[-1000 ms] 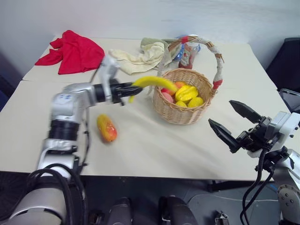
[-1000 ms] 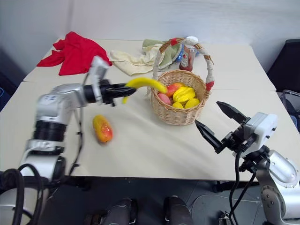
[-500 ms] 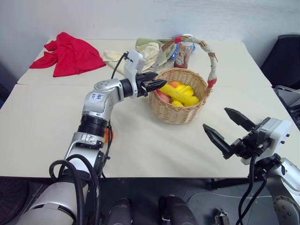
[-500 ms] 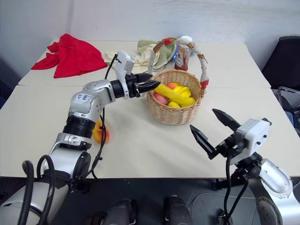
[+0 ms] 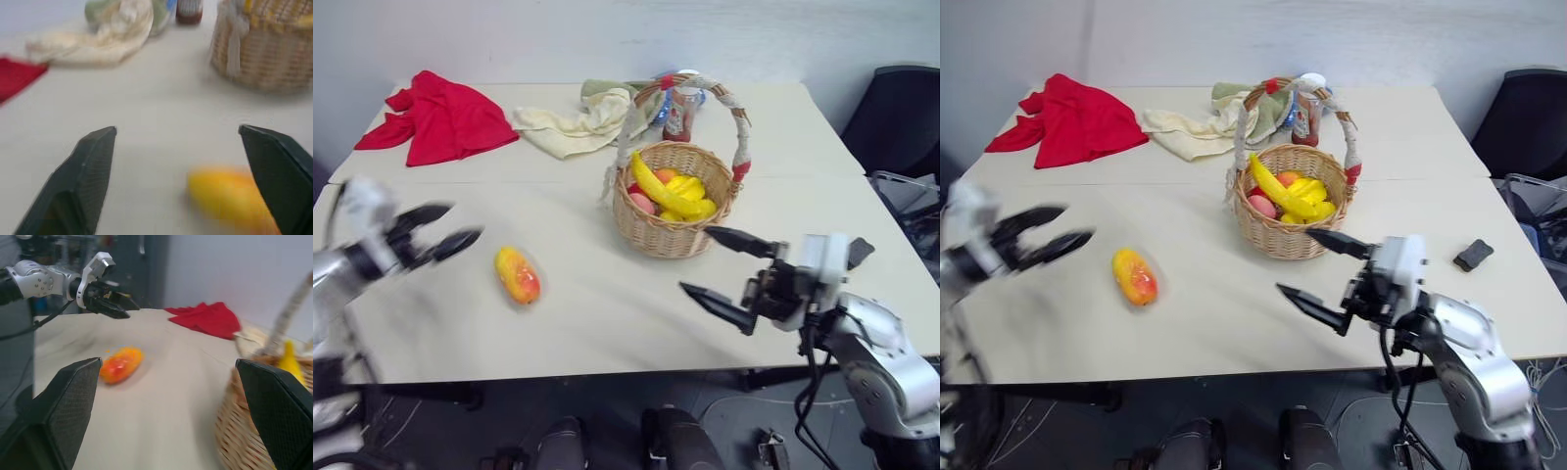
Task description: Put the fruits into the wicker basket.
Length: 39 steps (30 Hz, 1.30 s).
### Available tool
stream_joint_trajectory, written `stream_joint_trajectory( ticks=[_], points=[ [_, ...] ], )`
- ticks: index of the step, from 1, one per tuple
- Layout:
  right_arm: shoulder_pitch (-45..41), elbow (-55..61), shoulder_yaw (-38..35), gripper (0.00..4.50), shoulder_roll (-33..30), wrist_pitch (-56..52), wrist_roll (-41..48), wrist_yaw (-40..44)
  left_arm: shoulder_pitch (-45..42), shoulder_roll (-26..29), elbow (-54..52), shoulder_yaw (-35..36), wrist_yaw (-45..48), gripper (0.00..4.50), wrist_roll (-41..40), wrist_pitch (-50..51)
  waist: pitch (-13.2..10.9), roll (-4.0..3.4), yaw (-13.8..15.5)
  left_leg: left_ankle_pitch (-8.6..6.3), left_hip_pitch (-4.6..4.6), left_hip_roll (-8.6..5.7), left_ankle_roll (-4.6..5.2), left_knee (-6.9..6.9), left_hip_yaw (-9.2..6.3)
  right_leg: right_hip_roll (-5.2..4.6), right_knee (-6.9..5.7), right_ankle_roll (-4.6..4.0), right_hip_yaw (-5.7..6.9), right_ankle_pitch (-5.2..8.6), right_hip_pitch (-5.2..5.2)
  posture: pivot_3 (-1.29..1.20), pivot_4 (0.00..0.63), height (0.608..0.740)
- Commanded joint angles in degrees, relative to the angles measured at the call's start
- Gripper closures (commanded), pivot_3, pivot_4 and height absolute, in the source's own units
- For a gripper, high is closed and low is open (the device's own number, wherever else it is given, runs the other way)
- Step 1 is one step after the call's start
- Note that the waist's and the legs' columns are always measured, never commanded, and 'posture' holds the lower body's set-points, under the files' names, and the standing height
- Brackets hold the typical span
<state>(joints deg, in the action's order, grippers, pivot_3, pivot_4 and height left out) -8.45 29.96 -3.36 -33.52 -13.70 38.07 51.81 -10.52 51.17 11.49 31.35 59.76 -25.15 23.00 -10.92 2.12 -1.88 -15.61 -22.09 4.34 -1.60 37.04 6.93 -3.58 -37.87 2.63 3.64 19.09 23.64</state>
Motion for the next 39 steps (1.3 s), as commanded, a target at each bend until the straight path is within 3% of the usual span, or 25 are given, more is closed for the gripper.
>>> stream_joint_trajectory(
  ticks=[1, 3, 6, 10, 14, 19, 28, 31, 36, 39],
  points=[
    [-1.7, -1.4, 2.9, 0.0, -1.3, 4.0, -2.5, 6.6, 9.5, 2.7, 0.0, 8.2, 3.2, 0.03, -0.3, -2.1, 0.0, 0.03, 0.6, -0.22, 0.0, 0.0, 0.34, 0.02, 0.0, -0.03, 0.02, -0.01, 0.01, 0.0, -0.01, 0.0, 0.15, 0.74],
    [-3.0, -3.3, 5.1, 0.0, -1.8, 7.3, -5.5, 10.6, 15.7, 3.3, 1.1, 12.2, 3.5, 0.03, -0.4, -1.2, 0.0, 0.04, 0.9, -0.41, -0.06, -0.04, 0.47, 0.07, -0.12, -0.16, 0.07, -0.02, 0.13, 0.01, -0.04, 0.0, 0.15, 0.74],
    [-4.1, -5.2, 5.9, 0.0, -1.0, 8.2, -5.7, 11.8, 22.0, 3.1, -3.6, 16.3, 2.9, 0.03, -4.5, 8.5, 0.1, 0.11, 1.4, -0.43, -0.05, -0.15, 0.55, 0.07, -0.15, -0.4, 0.07, -0.04, 0.25, 0.0, -0.06, 0.0, 0.15, 0.74],
    [-4.8, -6.6, 5.9, 0.0, -0.3, 8.3, -5.4, 12.1, 20.6, 2.3, -14.0, 16.3, -4.7, 0.03, -13.2, 28.5, 0.1, 0.1, 2.0, -0.41, -0.05, -0.26, 0.62, 0.05, -0.28, -0.65, 0.04, -0.04, 0.39, 0.0, -0.13, 0.0, 0.15, 0.74],
    [-5.9, -7.6, 5.7, 0.0, -0.1, 7.9, -5.3, 12.0, 9.5, -1.3, -17.9, 11.3, -14.4, 0.03, -20.6, 43.0, 0.0, 0.04, 1.8, -0.39, -0.04, -0.38, 0.64, 0.01, -0.31, -0.8, 0.0, -0.04, 0.42, -0.01, -0.16, 0.0, 0.15, 0.74],
    [-7.1, -8.3, 5.0, 0.0, 0.1, 7.4, -5.4, 10.9, -5.5, -8.4, -14.6, 3.8, -25.9, 0.03, -20.3, 50.0, 0.1, -0.02, 1.2, -0.34, -0.03, -0.47, 0.64, 0.03, -0.26, -0.75, -0.1, 0.03, 0.43, -0.04, -0.14, 0.0, 0.15, 0.74],
    [-5.7, -6.0, 3.9, 0.0, 0.0, 6.5, -5.8, 7.2, -17.3, -12.9, -5.3, -11.5, -29.3, 0.03, -14.9, 51.2, 0.1, -0.01, 0.4, -0.21, -0.04, -0.5, 0.39, 0.05, -0.22, -0.69, -0.11, 0.05, 0.42, -0.04, -0.12, 0.0, 0.15, 0.74],
    [-4.9, -4.9, 3.9, 0.0, 0.1, 6.1, -6.0, 6.1, -19.1, -13.9, -4.1, -15.1, -28.3, 0.61, -13.9, 50.4, 0.1, -0.01, 0.6, -0.19, -0.05, -0.53, 0.38, 0.07, -0.21, -0.7, -0.1, 0.07, 0.4, -0.05, -0.12, 0.0, 0.15, 0.74],
    [-3.4, -3.9, 2.3, 0.0, -0.9, 5.8, -6.4, 4.2, -20.7, -13.7, -3.6, -16.4, -26.2, 2.08, -14.1, 49.7, 0.1, -0.01, 0.8, -0.17, -0.05, -0.57, 0.35, 0.1, -0.2, -0.73, -0.1, 0.09, 0.38, -0.06, -0.14, 0.0, 0.15, 0.74],
    [-0.9, -3.2, -1.3, 0.0, -2.3, 5.4, -6.3, 2.4, -21.5, -12.0, -6.0, -16.3, -22.6, 2.17, -15.2, 47.7, 0.1, 0.0, 0.9, -0.16, -0.06, -0.56, 0.34, 0.1, -0.2, -0.71, -0.1, 0.09, 0.38, -0.05, -0.13, 0.0, 0.15, 0.74]
  ],
)
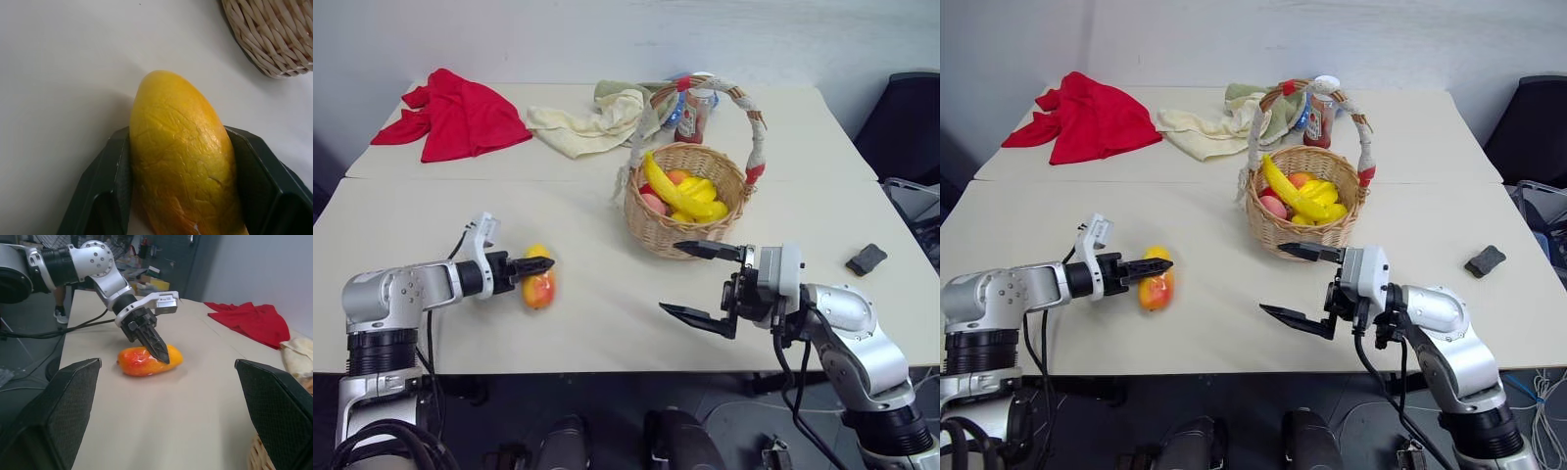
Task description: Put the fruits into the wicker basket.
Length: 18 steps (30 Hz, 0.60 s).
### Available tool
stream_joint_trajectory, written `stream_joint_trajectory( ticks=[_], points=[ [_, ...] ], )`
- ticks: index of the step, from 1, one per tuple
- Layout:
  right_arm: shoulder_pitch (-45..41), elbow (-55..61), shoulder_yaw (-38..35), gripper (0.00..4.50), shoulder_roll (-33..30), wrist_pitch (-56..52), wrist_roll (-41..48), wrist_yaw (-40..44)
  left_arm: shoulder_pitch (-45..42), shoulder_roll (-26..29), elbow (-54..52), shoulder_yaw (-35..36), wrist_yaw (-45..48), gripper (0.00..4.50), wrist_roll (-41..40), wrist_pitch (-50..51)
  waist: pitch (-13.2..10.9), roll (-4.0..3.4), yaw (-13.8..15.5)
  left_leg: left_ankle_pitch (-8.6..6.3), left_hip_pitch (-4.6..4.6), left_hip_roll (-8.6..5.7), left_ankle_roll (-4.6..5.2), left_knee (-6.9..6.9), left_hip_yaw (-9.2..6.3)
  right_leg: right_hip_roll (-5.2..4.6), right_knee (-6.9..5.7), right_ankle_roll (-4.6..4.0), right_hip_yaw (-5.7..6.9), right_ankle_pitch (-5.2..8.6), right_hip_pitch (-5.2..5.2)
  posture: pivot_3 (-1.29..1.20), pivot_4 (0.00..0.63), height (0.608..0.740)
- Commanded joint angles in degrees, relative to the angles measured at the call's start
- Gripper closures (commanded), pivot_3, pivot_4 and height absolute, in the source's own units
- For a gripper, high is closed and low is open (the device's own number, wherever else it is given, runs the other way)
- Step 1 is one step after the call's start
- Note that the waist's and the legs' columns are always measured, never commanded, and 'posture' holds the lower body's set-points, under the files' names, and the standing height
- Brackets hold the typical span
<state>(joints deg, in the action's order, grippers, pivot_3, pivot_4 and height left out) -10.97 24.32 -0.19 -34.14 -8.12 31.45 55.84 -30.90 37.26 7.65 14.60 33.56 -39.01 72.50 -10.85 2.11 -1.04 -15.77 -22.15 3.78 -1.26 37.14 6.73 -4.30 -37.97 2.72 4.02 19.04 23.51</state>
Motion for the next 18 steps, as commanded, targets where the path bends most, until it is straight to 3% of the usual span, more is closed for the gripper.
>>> stream_joint_trajectory(
  ticks=[1, 4, 9, 14, 18],
  points=[
    [3.1, 2.7, -6.1, 0.0, -2.3, -0.2, 0.2, -2.3, -1.7, 2.4, -4.2, 0.5, 5.9, 2.17, -3.1, -1.5, 0.0, 0.01, 0.1, 0.0, -0.01, 0.0, 0.0, 0.0, 0.0, 0.01, 0.0, 0.0, 0.0, 0.0, 0.0, 0.0, 0.15, 0.74],
    [7.7, 3.3, -10.5, 0.0, -3.7, -0.2, -0.6, -4.1, -4.6, 2.2, -9.3, -1.2, 10.4, 2.17, -5.6, -3.0, 0.0, 0.01, 0.7, 0.01, -0.04, 0.01, -0.01, 0.0, 0.0, 0.02, 0.03, 0.0, 0.0, 0.0, 0.02, 0.0, 0.15, 0.74],
    [15.9, 3.9, -20.0, 0.0, -0.6, -0.3, -0.5, -12.7, -15.8, -9.7, -8.2, -8.1, 8.1, 2.17, -0.3, -16.6, 0.0, 0.0, 2.6, 0.04, -0.03, -0.09, 0.07, 0.09, 0.04, 0.01, 0.14, 0.19, -0.08, -0.09, -0.13, 0.0, 0.15, 0.74],
    [24.1, 9.1, -21.5, 0.0, 2.7, 0.1, -1.0, -15.6, -27.5, -24.5, 10.3, -11.1, 4.6, 2.17, 8.3, -36.6, 0.0, -0.02, 2.4, 0.1, -0.05, -0.24, 0.21, 0.18, 0.2, 0.12, 0.24, 0.4, -0.27, -0.21, -0.15, 0.0, 0.15, 0.74],
    [26.5, 11.5, -20.3, 0.0, 4.1, 0.3, -2.1, -17.7, -33.1, -30.6, 26.0, -14.7, 2.9, 2.17, 17.9, -54.7, 0.0, -0.02, 1.6, 0.1, 0.07, -0.28, 0.14, 0.14, 0.29, 0.72, 0.3, 0.41, -0.53, -0.21, -0.09, 0.0, 0.15, 0.74]
  ],
)
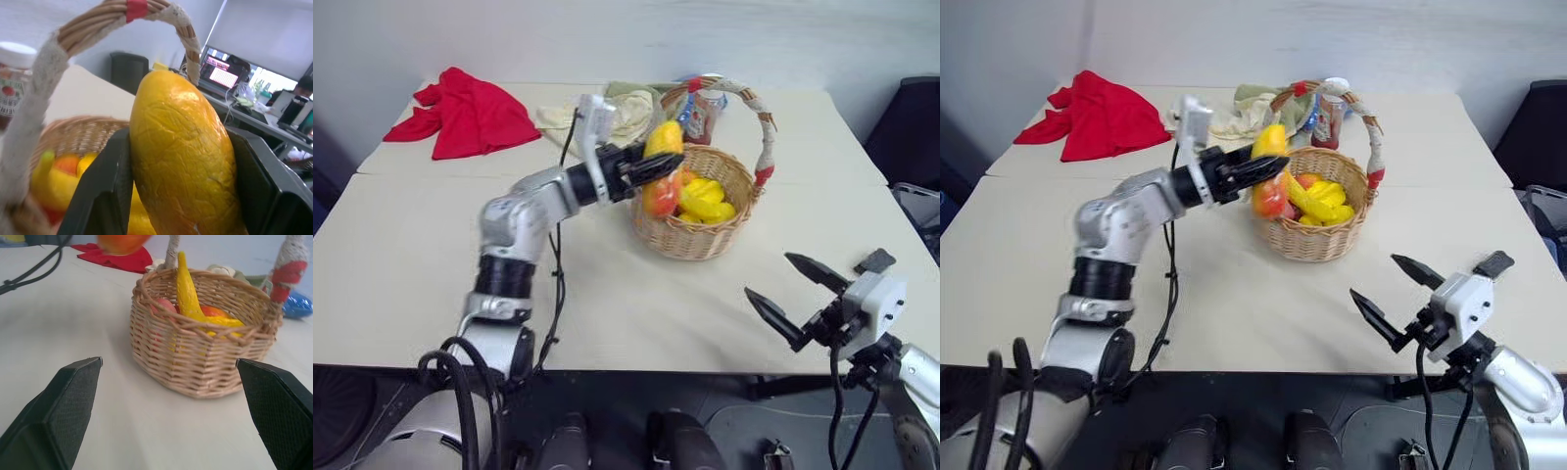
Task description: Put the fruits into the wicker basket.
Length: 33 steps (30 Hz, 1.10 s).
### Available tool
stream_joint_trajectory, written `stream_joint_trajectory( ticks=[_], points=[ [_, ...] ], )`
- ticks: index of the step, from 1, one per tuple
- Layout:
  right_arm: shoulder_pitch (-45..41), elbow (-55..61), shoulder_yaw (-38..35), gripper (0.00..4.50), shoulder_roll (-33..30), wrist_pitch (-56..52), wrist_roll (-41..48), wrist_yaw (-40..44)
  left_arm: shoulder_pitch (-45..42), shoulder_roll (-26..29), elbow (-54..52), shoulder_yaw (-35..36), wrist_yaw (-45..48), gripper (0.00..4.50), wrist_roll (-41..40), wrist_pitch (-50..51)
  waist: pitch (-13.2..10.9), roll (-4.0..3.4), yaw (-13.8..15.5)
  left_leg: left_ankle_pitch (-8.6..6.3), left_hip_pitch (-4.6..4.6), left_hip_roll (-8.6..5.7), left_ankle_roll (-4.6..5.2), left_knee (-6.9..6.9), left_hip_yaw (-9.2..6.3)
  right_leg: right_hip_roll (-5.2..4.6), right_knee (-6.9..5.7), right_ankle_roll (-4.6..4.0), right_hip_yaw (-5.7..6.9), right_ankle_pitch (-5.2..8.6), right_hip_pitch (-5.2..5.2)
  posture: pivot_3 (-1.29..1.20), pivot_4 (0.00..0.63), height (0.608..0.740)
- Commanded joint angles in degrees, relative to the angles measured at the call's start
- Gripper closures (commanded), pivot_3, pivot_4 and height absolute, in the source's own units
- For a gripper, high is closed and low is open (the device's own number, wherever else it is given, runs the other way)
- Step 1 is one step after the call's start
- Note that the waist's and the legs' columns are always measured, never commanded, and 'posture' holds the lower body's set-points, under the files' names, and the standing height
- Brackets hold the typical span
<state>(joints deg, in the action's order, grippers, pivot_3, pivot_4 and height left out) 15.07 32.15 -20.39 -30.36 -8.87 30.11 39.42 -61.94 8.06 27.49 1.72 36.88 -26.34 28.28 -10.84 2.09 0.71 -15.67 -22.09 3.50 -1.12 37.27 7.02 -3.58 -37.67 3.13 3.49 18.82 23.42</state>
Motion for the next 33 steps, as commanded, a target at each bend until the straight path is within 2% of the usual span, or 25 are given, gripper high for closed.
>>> stream_joint_trajectory(
  ticks=[1, 5, 8, 11, 15, 17, 19, 23, 28, 32, 33],
  points=[
    [1.1, 4.4, 0.9, 0.0, 0.1, 1.4, -1.7, -1.0, -3.4, -2.6, 9.7, -2.2, -0.8, 2.17, 6.8, -13.9, 0.0, 0.0, -0.4, 0.0, 0.0, 0.0, -0.02, -0.03, 0.0, 0.0, 0.0, 0.0, -0.07, 0.0, 0.03, 0.0, 0.15, 0.74],
    [2.2, 5.9, 1.8, 0.0, 0.7, 1.7, -2.8, -2.0, -8.0, -5.2, 19.5, 0.4, -3.7, 0.88, 8.4, -21.5, 0.0, 0.02, -0.7, -0.02, -0.07, 0.08, -0.06, -0.06, -0.07, 0.06, 0.04, 0.0, -0.1, 0.0, 0.11, 0.0, 0.15, 0.74],
    [1.9, 6.0, 1.0, 0.0, 1.6, 1.6, -2.7, -3.6, -8.2, -4.9, 20.2, 0.1, -1.2, 0.02, 9.4, -23.2, 0.0, 0.02, -0.8, -0.03, -0.08, 0.08, -0.07, -0.09, -0.03, 0.08, 0.04, 0.0, -0.12, 0.0, 0.15, 0.0, 0.15, 0.74],
    [-0.6, 2.5, 0.3, 0.0, -0.4, 1.4, -4.4, -3.3, -4.8, -2.4, 13.6, -0.5, 1.4, 0.02, 10.0, -23.7, 0.0, 0.01, -1.0, -0.03, -0.08, 0.09, -0.07, -0.08, -0.03, 0.14, 0.05, -0.01, -0.11, 0.0, 0.14, 0.0, 0.15, 0.74],
    [-12.4, -8.0, -3.3, 0.0, -5.6, -2.5, -1.5, -2.8, 4.0, 5.9, -4.0, 0.5, 14.2, 0.02, 3.5, -17.0, -0.1, -0.07, -2.2, 0.0, 0.03, 0.26, -0.1, -0.08, 0.09, 0.12, -0.08, -0.01, -0.32, 0.0, 0.15, 0.0, 0.15, 0.74],
    [-18.1, -13.6, -3.4, 0.0, -8.3, -4.6, -0.3, -1.1, 8.2, 10.8, -10.6, 1.5, 20.7, 0.02, -0.2, -14.5, -0.1, -0.13, -2.5, 0.06, 0.02, 0.3, -0.18, -0.09, 0.05, 0.08, -0.12, -0.04, -0.34, 0.02, 0.19, 0.0, 0.15, 0.74],
    [-26.9, -22.7, -0.7, 0.0, -11.9, -5.2, -1.2, 3.0, 13.5, 19.5, -15.9, 3.6, 27.9, 0.02, -4.7, -7.6, -0.1, -0.18, -2.6, 0.12, 0.03, 0.34, -0.29, -0.13, 0.02, 0.07, -0.17, -0.12, -0.37, 0.07, 0.22, 0.0, 0.15, 0.74],
    [-42.9, -37.7, 5.1, 0.0, -13.4, -6.2, -1.8, 10.7, 22.1, 30.9, -21.7, 6.6, 32.7, 0.02, -5.8, -5.3, -0.2, -0.33, -2.7, 0.16, 0.13, 0.32, -0.42, -0.19, -0.01, 0.15, -0.25, -0.25, -0.41, 0.14, 0.24, 0.0, 0.15, 0.74],
    [-57.0, -55.9, 12.2, 0.0, -12.1, -2.6, -5.2, 23.1, 31.9, 36.3, -27.2, 12.9, 32.9, 0.02, -7.3, -5.1, -0.2, -0.34, -2.2, 0.12, -0.02, 0.45, -0.33, -0.1, -0.13, 0.04, -0.19, -0.26, -0.35, 0.14, 0.24, 0.0, 0.15, 0.74],
    [-65.1, -67.4, 14.2, 0.0, -9.1, -0.9, -5.8, 30.0, 39.4, 37.7, -33.4, 16.7, 32.2, 0.02, -11.4, -2.1, -0.2, -0.34, -2.3, -0.04, -0.11, 0.36, -0.06, -0.07, -0.09, -0.14, -0.1, -0.18, -0.41, 0.1, 0.24, 0.0, 0.15, 0.74],
    [-66.6, -69.5, 14.6, 0.18, -8.3, 0.7, -6.6, 31.3, 40.8, 37.8, -35.0, 17.4, 31.3, 0.0, -12.1, -1.1, -0.2, -0.35, -2.3, -0.06, -0.12, 0.34, -0.03, -0.07, -0.05, -0.19, -0.09, -0.16, -0.42, 0.09, 0.25, 0.0, 0.15, 0.74]
  ],
)
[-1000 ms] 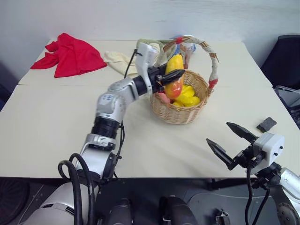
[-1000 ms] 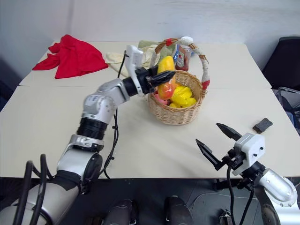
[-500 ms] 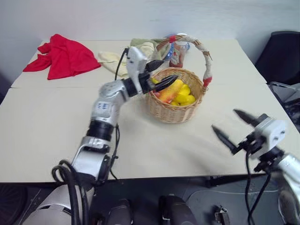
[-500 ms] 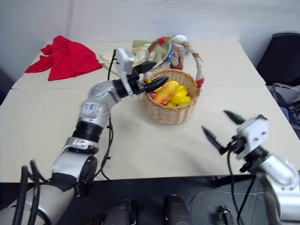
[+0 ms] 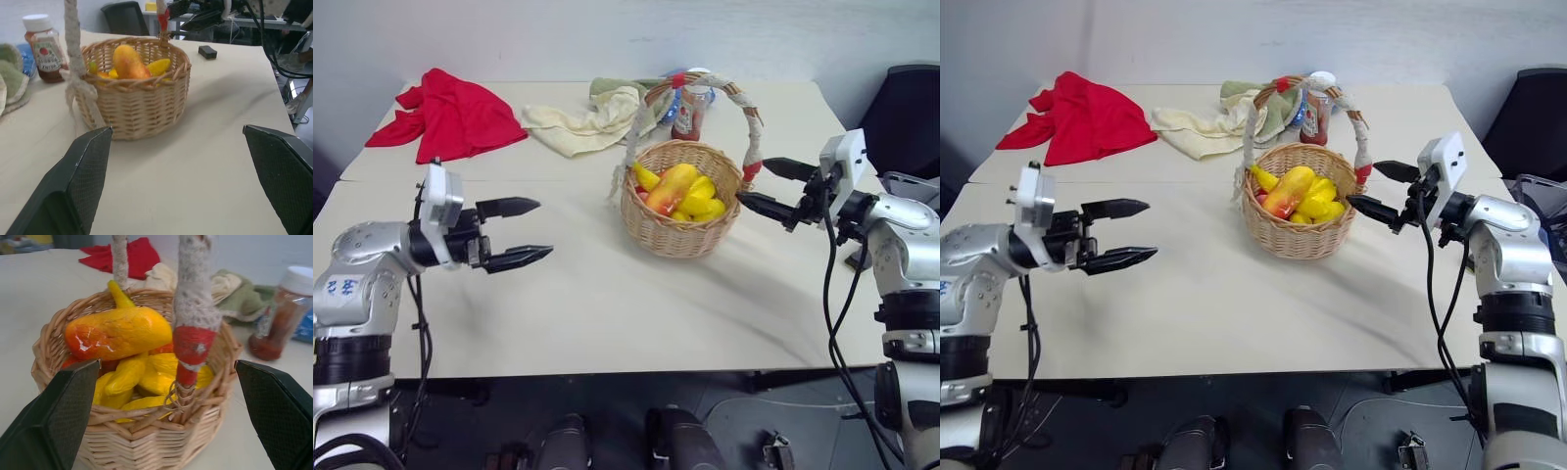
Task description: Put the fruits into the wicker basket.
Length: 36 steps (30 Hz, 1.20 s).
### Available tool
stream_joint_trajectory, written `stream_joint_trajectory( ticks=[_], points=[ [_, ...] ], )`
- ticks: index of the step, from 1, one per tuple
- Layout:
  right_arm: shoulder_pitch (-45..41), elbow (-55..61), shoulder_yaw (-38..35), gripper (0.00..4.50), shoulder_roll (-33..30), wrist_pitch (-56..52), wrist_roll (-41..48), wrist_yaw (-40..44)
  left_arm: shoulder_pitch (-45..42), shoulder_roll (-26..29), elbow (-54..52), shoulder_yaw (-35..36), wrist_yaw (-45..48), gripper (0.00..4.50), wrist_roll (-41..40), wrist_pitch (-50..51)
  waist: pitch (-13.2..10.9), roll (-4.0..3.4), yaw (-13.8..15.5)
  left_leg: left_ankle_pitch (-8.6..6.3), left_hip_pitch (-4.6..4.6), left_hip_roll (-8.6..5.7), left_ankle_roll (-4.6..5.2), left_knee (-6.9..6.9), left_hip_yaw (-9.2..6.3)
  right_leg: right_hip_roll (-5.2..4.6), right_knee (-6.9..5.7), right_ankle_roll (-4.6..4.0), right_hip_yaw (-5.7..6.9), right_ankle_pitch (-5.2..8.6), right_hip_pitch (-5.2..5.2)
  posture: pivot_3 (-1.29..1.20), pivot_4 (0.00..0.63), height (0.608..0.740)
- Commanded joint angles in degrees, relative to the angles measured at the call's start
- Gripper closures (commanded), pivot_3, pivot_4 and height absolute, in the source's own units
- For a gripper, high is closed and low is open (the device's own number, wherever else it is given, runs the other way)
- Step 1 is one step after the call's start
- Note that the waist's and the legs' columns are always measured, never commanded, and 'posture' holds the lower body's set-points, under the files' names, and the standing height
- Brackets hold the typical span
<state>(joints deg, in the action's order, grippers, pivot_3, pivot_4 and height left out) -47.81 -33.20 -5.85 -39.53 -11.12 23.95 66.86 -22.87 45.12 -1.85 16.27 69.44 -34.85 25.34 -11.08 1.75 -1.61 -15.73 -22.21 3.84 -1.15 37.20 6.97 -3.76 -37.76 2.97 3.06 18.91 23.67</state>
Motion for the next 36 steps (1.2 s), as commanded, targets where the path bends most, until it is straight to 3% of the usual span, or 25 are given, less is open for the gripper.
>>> stream_joint_trajectory(
  ticks=[1, 5, 13, 17, 25, 28, 36],
  points=[
    [-5.0, -6.1, 0.3, 0.37, 1.5, 4.5, -1.3, 4.6, 2.9, 0.7, -6.9, 3.4, -2.1, 0.0, -4.0, 2.3, 0.0, -0.01, -0.1, -0.01, -0.01, -0.02, 0.02, 0.01, 0.01, -0.03, 0.0, 0.01, 0.01, -0.01, 0.0, 0.0, 0.15, 0.74],
    [-7.6, -9.8, -1.6, 1.53, 3.4, 6.5, -0.4, 6.5, 6.0, 0.2, -10.3, 4.9, -5.4, 0.0, -5.3, 3.9, 0.0, -0.02, -0.1, -0.01, 0.01, 0.01, 0.01, 0.01, 0.01, -0.05, -0.03, 0.01, 0.02, -0.01, 0.01, 0.0, 0.15, 0.74],
    [-4.2, -6.3, -3.4, 4.33, 4.3, 8.9, -0.3, 8.1, 5.6, -2.5, -10.1, 2.8, -8.7, 0.0, -4.8, 2.8, 0.0, -0.02, -0.1, -0.01, 0.03, 0.02, -0.02, 0.0, 0.02, -0.06, -0.05, 0.01, 0.03, -0.01, 0.01, 0.0, 0.15, 0.74],
    [1.2, 2.7, -6.9, 4.35, 2.9, 7.4, 3.1, 6.7, 4.9, -2.7, -9.1, 1.5, -8.3, 0.0, -4.3, 2.2, 0.0, -0.02, 0.0, -0.02, 0.03, 0.01, -0.03, -0.01, 0.02, -0.06, -0.04, 0.01, 0.03, -0.01, 0.01, 0.0, 0.15, 0.74],
    [18.0, 25.0, -21.4, 4.35, 0.9, 5.3, 7.1, -10.2, 1.6, -4.5, -5.6, -1.5, -7.4, 0.0, -4.5, 1.4, 0.0, -0.05, 0.2, -0.05, -0.01, -0.06, -0.02, -0.01, 0.0, -0.17, -0.03, 0.03, 0.09, -0.02, 0.01, 0.0, 0.15, 0.74],
    [22.4, 26.6, -25.3, 4.35, -0.5, 4.6, 5.9, -16.0, -0.2, -4.9, -3.7, -2.6, -6.6, 0.0, -4.0, 1.0, 0.0, -0.05, 0.1, -0.04, 0.04, -0.05, -0.03, -0.01, 0.0, -0.14, -0.05, 0.04, 0.09, -0.02, -0.01, 0.0, 0.15, 0.74],
    [23.8, 18.9, -24.6, 4.35, -0.5, 5.1, 3.0, -22.1, -5.3, -7.4, 0.8, -5.1, -5.3, 0.0, -2.9, -1.2, 0.0, -0.08, -0.3, 0.0, 0.15, 0.05, -0.11, -0.04, 0.15, 0.14, -0.08, 0.03, -0.1, -0.02, 0.01, 0.0, 0.15, 0.74]
  ],
)
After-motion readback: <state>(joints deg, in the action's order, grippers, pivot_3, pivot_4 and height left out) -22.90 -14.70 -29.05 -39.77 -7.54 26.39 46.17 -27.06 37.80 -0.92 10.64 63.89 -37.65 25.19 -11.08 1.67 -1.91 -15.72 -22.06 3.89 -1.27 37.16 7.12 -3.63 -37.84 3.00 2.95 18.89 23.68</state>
